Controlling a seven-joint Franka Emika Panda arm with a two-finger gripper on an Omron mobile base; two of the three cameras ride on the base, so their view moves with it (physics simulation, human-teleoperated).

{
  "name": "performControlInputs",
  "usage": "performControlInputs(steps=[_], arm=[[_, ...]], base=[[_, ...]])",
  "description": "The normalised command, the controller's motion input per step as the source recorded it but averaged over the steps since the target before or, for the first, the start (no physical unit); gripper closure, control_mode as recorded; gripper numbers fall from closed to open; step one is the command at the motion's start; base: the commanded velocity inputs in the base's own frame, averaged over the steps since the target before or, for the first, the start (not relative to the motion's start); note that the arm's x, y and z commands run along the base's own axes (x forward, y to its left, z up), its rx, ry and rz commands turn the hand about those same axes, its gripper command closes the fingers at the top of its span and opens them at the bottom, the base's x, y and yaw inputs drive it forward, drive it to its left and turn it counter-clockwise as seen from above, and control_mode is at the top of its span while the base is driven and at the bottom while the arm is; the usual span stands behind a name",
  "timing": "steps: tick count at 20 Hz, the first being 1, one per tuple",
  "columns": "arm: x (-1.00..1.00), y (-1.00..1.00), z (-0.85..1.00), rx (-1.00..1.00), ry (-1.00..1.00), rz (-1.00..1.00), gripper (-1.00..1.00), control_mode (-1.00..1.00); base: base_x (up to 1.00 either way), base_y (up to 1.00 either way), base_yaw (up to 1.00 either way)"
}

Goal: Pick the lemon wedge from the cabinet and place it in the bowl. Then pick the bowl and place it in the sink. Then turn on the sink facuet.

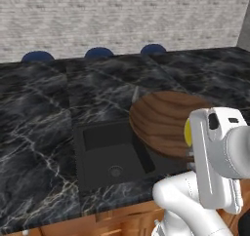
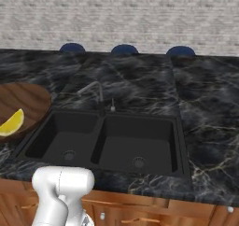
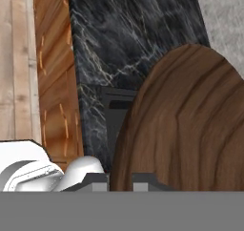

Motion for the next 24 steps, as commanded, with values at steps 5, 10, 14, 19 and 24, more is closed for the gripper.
performControlInputs(steps=[5, 10, 14, 19, 24], arm=[[0.00, 0.00, 0.00, 0.00, 0.00, 0.00, 1.00, 1.00], [0.01, 0.15, -0.31, 0.06, 0.11, 0.00, 1.00, -1.00], [0.14, 0.54, -0.92, 0.13, 0.21, 0.00, 1.00, -1.00], [0.43, 0.34, -0.75, 0.00, 0.11, -0.07, 1.00, -1.00], [0.91, 0.00, -0.44, 0.00, 0.03, -0.05, 1.00, -1.00]], base=[[0.14, 0.00, 0.00], [0.00, 0.00, 0.00], [0.00, 0.00, 0.00], [0.00, 0.00, 0.00], [0.00, 0.00, 0.00]])
